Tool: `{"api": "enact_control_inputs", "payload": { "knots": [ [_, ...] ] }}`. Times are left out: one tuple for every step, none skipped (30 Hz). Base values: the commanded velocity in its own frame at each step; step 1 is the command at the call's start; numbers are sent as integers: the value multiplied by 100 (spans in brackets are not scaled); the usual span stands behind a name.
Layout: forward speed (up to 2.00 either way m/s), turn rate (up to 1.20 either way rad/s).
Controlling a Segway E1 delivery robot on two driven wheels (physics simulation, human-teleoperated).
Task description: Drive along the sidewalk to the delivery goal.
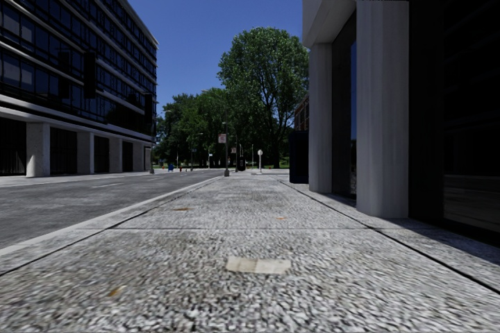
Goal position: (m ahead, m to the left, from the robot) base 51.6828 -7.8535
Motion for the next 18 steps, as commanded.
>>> {"api": "enact_control_inputs", "payload": {
  "knots": [
    [200, 0],
    [200, 0],
    [200, 0],
    [200, 0],
    [200, 0],
    [200, 0],
    [200, 0],
    [200, 0],
    [200, 0],
    [200, 0],
    [200, 0],
    [200, 0],
    [200, 0],
    [200, 0],
    [200, 0],
    [200, 0],
    [200, 0],
    [200, 0]
  ]
}}
